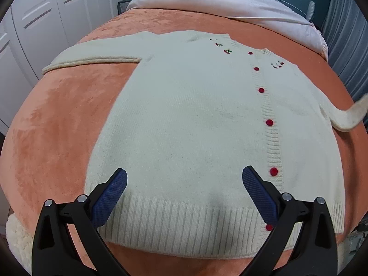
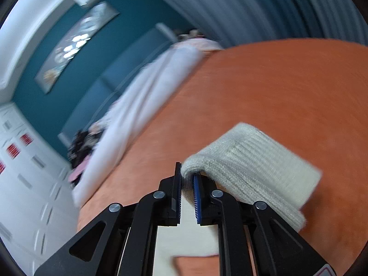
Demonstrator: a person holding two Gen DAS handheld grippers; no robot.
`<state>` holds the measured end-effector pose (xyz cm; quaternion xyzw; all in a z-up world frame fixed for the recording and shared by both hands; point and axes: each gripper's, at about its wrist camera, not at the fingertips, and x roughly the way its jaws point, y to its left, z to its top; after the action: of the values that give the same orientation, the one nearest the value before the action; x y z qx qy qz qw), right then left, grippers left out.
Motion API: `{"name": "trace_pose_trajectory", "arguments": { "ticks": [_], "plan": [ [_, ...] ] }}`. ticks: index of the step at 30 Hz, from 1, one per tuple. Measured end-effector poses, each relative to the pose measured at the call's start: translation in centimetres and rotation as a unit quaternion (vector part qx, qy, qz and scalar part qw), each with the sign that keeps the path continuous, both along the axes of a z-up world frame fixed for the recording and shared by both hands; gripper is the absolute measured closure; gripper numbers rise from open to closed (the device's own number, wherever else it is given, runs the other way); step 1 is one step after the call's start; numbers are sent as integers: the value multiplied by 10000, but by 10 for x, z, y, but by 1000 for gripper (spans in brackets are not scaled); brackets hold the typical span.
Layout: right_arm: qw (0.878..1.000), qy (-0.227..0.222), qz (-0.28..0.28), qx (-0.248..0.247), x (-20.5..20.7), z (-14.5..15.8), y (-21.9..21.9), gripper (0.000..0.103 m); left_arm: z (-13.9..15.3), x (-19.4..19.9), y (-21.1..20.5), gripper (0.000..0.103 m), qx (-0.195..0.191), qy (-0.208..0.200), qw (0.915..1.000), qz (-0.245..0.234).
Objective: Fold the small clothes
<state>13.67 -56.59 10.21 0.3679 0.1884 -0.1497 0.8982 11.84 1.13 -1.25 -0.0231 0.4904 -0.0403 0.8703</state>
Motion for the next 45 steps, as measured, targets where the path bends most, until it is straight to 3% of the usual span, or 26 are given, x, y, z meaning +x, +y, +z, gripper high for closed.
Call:
{"name": "trace_pose_trajectory", "arguments": {
  "ticks": [2,5,6,8,11,13,15,17,18,23,24,26,27,28,29,30,31,36,38,40,42,43,45],
  "plan": [
    [9930,-433,1010,-426,37,43,71,91,4,5,3,5,-71,-84,9999,47],
    [9661,-628,2403,-706,82,56,183,88,17,16,8,5,-266,-300,9991,127],
    [9573,-577,2733,-749,94,47,215,87,21,21,10,5,-372,-345,9986,150],
    [9398,-189,3303,-861,121,8,279,75,28,35,13,5,-720,-358,9965,216],
    [9271,594,3591,-894,137,-58,324,75,32,65,12,5,-1186,-325,9921,263],
    [9304,870,3450,-877,128,-82,321,75,29,90,6,5,-1435,-265,9892,161],
    [9429,949,3142,-575,104,-94,289,72,22,115,-3,5,-1569,-188,9874,85],
    [9604,1000,2583,-313,79,-102,255,52,9,142,-13,5,-1619,-101,9867,79],
    [9673,1007,2323,-169,67,-108,240,48,1,156,-17,5,-1645,-28,9863,143],
    [9813,1140,1433,596,54,-133,165,48,-38,204,-28,6,-2210,423,9724,621],
    [9815,1144,1361,713,57,-136,155,48,-42,208,-30,9,-2264,440,9709,651],
    [9803,1155,1212,1050,63,-150,144,48,-46,215,-36,33,-2360,503,9686,605],
    [9795,1137,1170,1182,65,-156,142,48,-45,218,-39,43,-2392,498,9682,544],
    [9788,1124,1132,1283,69,-161,143,57,-44,223,-44,60,-2341,509,9697,475],
    [9788,1124,1097,1318,73,-164,145,78,-41,226,-47,81,-2289,470,9715,408],
    [9790,1184,1063,1273,80,-164,146,90,-36,229,-50,87,-2259,394,9728,314],
    [9796,1180,1078,1216,82,-160,148,91,-25,233,-51,90,-2296,252,9727,208],
    [9908,30,1173,671,74,-82,158,93,50,229,-38,92,-2739,-887,9576,-109],
    [9911,-212,1250,414,67,-73,166,94,56,226,-33,91,-2737,-1057,9559,-119],
    [9911,271,1275,283,80,-101,170,94,30,228,-32,91,-2477,-806,9655,-75],
    [9838,1223,1195,543,93,-159,166,94,-24,233,-35,91,-2192,-120,9756,88],
    [9805,1457,1148,652,92,-181,164,97,-43,231,-35,91,-2029,121,9790,179],
    [9840,1235,1120,623,85,-177,164,96,-61,218,-31,90,-2041,-17,9788,177]
  ]
}}
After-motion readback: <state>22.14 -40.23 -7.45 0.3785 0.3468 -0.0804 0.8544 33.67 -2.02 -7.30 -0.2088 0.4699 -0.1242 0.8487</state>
